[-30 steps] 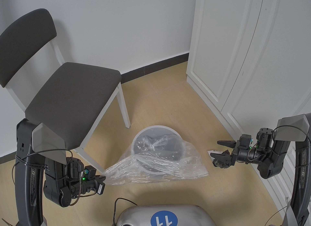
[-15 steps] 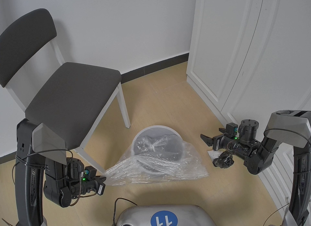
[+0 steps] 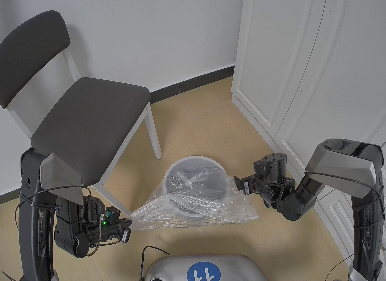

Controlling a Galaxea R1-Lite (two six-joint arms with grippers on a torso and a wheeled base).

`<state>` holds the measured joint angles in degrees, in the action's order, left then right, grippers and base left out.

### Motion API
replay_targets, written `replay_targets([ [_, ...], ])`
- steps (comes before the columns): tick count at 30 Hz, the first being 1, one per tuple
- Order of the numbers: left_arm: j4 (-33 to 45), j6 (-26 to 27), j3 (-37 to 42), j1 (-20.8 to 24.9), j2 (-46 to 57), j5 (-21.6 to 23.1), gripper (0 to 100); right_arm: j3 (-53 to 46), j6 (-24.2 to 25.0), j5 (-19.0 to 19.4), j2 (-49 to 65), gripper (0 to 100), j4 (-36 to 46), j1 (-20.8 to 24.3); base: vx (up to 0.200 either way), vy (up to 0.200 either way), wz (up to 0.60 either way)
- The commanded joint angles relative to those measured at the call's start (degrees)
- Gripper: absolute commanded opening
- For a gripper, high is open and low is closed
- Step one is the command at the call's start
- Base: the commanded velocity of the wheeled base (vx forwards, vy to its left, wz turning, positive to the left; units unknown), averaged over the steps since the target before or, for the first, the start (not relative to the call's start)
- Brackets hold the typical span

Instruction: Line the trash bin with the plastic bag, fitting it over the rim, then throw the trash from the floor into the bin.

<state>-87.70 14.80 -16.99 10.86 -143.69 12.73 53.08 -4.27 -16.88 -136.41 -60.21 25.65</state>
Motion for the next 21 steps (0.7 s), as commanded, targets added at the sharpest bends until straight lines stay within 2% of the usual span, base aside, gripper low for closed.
replay_targets([
  [1,-0.10,0.05,-0.14,0.04,-0.10,0.02,0,2.64,-0.04,-0.08,-4.56,100,-0.17,0.81,0.000,0.000,0.00],
  [14,-0.10,0.14,-0.94,-0.14,-0.19,-0.07,0,8.71,1.28,-0.08,-10.98,100,-0.79,1.51,0.000,0.000,0.00],
  [21,-0.10,0.14,-1.20,-0.49,-0.19,-0.07,0,13.28,5.85,1.24,-13.00,100,-0.79,3.79,0.000,0.000,0.00],
])
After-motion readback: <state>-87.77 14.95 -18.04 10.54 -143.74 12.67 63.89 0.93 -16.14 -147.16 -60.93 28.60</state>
